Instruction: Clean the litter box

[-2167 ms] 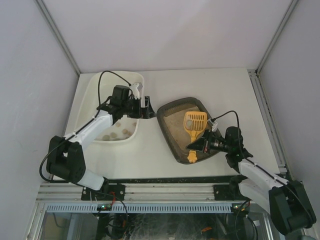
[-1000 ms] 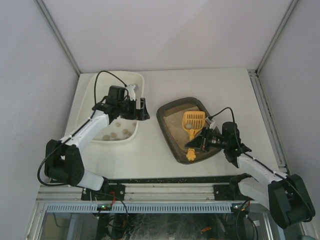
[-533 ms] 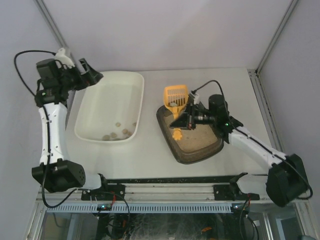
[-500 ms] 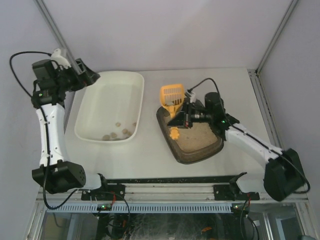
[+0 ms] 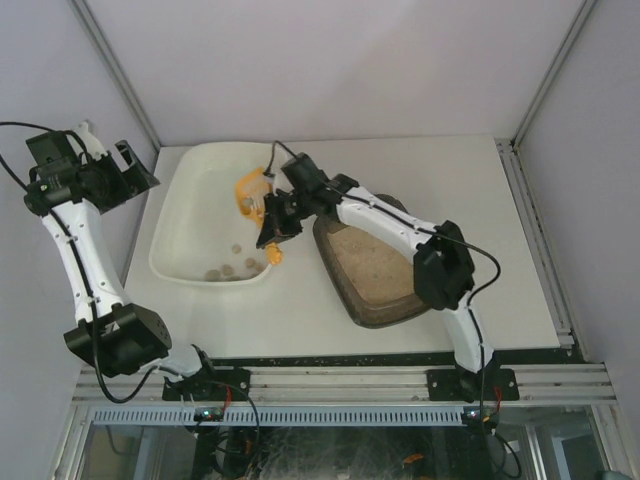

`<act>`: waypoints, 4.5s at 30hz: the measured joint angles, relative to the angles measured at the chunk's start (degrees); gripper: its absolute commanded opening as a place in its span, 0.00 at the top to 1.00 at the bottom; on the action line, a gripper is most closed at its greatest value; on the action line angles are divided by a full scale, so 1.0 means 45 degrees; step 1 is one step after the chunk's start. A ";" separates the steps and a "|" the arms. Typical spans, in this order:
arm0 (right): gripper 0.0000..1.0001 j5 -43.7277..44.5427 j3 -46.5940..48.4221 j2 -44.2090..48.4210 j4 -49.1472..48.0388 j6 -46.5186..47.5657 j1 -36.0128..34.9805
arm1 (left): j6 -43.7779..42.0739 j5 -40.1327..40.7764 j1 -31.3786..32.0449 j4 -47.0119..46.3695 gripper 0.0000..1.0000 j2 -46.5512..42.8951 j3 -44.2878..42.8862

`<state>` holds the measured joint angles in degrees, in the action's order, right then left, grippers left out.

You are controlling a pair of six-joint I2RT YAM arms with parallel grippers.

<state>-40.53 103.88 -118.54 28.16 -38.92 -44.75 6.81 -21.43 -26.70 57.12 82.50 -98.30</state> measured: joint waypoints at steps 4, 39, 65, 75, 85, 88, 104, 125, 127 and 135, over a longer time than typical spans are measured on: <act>1.00 0.2589 0.4726 -0.2089 0.3847 0.1807 -0.1219 | -0.0340 0.0063 -0.0452 0.0219 0.05 0.0000 0.0019; 1.00 1.4494 0.7912 -0.4012 0.9617 0.6620 -0.4585 | -0.1418 0.0185 0.1073 -0.0121 0.02 0.0486 0.0267; 1.00 0.9884 -0.7611 1.4061 0.7611 0.2832 -0.2191 | -0.5557 -0.2963 1.0773 0.2861 0.00 1.0797 -0.8582; 1.00 0.9505 -0.9088 1.6786 0.7698 0.1248 -0.1132 | -0.6222 -0.1282 1.2060 0.0865 0.00 1.1220 -0.6441; 1.00 0.9024 -0.9578 1.6825 0.7572 0.1156 -0.0748 | -0.7567 0.1938 1.3639 -0.0656 0.00 1.1220 -0.4551; 1.00 0.8913 -0.9768 1.6820 0.7519 0.1161 -0.0651 | -0.7762 0.2161 1.3716 -0.0729 0.07 1.1220 -0.4454; 1.00 0.5430 -1.0826 1.4124 0.7363 0.1370 0.2788 | -0.4124 0.2045 1.3556 -0.2550 0.24 0.8301 0.0520; 1.00 0.2011 -0.9180 0.6790 0.7883 0.1821 0.3643 | 0.0481 -0.0024 1.3406 -0.2191 0.17 0.3094 0.3594; 1.00 0.2322 -0.9010 0.6479 0.7854 0.1792 0.3405 | 0.0646 -0.0228 1.3410 -0.2540 0.17 0.2929 0.3847; 1.00 0.3837 -0.8544 0.5591 0.6989 0.1311 0.2628 | 0.0680 -0.0340 1.3211 -0.3419 0.17 0.3502 0.4250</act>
<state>-23.27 65.43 -93.38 59.61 -33.01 -32.93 9.87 -22.96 32.75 41.74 98.26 -79.18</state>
